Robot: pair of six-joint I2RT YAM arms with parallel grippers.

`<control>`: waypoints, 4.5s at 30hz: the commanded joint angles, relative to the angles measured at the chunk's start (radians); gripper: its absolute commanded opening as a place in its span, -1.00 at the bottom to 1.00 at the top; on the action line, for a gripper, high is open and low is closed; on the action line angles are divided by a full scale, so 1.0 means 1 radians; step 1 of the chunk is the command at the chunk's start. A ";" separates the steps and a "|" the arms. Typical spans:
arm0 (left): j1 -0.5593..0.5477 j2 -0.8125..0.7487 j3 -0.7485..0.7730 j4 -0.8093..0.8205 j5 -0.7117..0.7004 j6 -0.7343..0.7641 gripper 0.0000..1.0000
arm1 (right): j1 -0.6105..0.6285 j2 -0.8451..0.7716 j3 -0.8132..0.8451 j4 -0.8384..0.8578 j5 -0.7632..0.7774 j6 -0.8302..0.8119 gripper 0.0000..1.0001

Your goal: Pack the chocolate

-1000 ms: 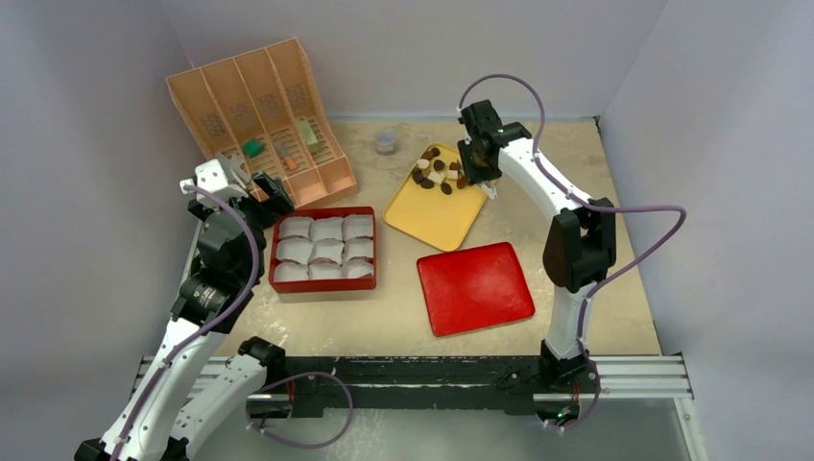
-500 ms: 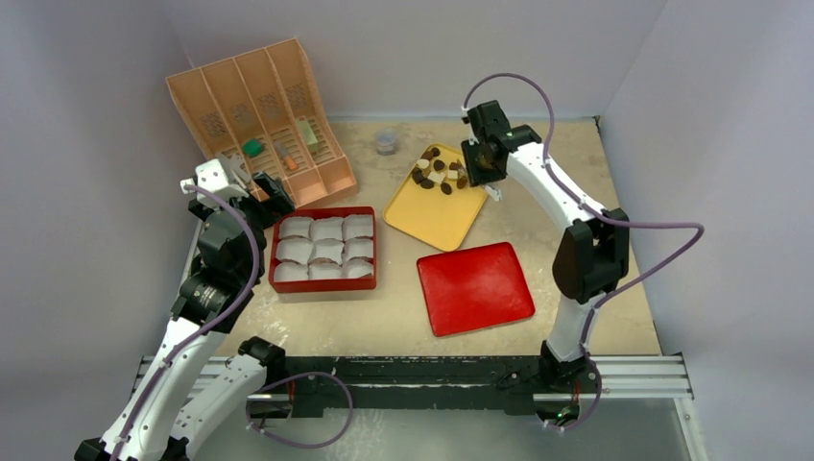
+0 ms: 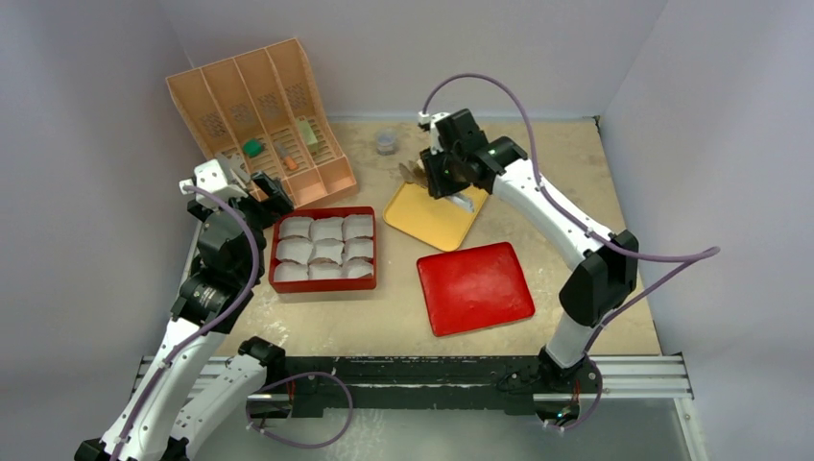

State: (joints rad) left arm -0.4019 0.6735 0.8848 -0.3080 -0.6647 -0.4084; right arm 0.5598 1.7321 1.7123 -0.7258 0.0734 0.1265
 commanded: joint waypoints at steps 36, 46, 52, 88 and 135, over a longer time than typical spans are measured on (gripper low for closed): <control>-0.002 -0.059 0.003 0.015 -0.179 -0.040 0.79 | 0.448 0.149 0.109 0.015 -0.251 0.036 -0.35; -0.003 -0.063 0.002 0.016 -0.181 -0.038 0.79 | 0.450 0.170 0.122 0.013 -0.252 0.036 -0.28; -0.003 -0.060 0.002 0.017 -0.180 -0.038 0.79 | 0.449 0.181 0.123 0.010 -0.263 0.035 -0.21; -0.003 0.001 -0.005 0.047 -0.027 -0.017 0.78 | 0.300 0.004 0.077 -0.058 0.151 0.047 -0.22; -0.003 0.063 -0.003 0.065 0.148 -0.006 0.78 | -0.178 0.103 -0.125 0.089 0.226 0.065 -0.16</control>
State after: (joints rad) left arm -0.4019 0.7429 0.8776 -0.2935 -0.5201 -0.4263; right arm 0.3870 1.8374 1.5646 -0.6590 0.2932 0.1993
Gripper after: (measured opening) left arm 0.890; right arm 0.431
